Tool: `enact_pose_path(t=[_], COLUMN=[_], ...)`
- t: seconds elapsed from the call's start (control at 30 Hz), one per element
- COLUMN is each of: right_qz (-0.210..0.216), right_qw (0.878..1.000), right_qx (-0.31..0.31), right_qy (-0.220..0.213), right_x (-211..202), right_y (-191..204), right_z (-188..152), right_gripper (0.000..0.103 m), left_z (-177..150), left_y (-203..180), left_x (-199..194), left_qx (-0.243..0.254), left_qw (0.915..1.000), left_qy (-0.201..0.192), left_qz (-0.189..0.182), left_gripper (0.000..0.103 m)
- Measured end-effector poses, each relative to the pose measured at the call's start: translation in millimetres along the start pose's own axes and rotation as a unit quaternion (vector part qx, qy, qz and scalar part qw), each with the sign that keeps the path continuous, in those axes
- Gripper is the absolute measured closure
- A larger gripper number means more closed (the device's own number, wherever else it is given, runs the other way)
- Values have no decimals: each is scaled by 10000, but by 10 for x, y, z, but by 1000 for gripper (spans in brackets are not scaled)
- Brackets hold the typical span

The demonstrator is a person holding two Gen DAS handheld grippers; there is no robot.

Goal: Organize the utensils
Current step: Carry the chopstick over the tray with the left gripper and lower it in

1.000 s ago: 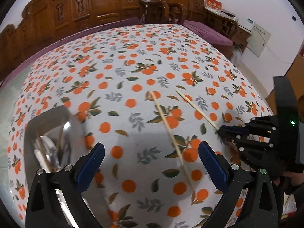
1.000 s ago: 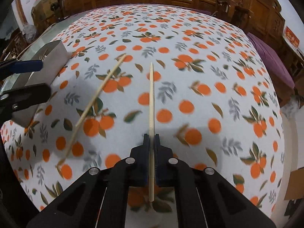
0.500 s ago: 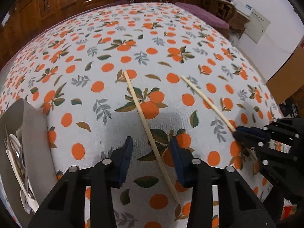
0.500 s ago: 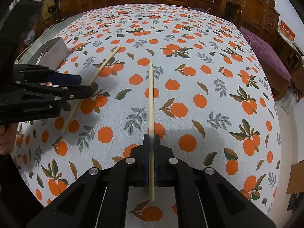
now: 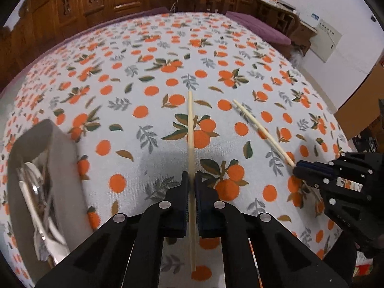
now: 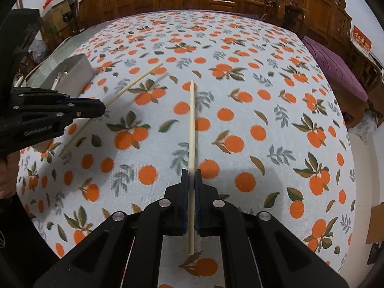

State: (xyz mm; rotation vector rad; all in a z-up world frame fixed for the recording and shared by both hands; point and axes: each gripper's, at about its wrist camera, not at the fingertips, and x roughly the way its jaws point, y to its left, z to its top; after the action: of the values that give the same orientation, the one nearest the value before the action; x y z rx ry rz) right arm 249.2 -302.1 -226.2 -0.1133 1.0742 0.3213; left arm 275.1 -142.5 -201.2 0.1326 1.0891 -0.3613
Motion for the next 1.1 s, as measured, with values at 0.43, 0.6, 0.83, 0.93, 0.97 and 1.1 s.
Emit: enact_pose_path(t=[0.43, 0.6, 0.83, 0.93, 0.97, 1.1], right_qz=[87, 155, 244, 275, 282, 312], right_qw=[9989, 9981, 9968, 9963, 9962, 9957], right_qx=[-187, -295, -445, -520, -543, -609], right_qy=[-419, -527, -620, -626, -628, -632], right_x=[-343, -418, -470, -476, -480, -498], right_y=[386, 596, 903, 1009, 1039, 1134], right_z=[259, 358, 490, 525, 533, 560], right_gripper=[97, 97, 97, 97, 97, 97], left_z=[-60, -143, -264, -308, -324, -384], left_y=[266, 441, 733, 848, 894, 1039], left_x=[-724, -951, -1184, -1242, -1254, -1265], left_qx=[-132, -204, -339, -408, -435, -516], left_qw=[9982, 9971, 9958, 9952, 9951, 9949], left_qy=[-575, -729, -846, -880, -883, -858], left_qz=[-57, -5, 67, 102, 121, 141], left_gripper=[99, 99, 99, 99, 99, 99])
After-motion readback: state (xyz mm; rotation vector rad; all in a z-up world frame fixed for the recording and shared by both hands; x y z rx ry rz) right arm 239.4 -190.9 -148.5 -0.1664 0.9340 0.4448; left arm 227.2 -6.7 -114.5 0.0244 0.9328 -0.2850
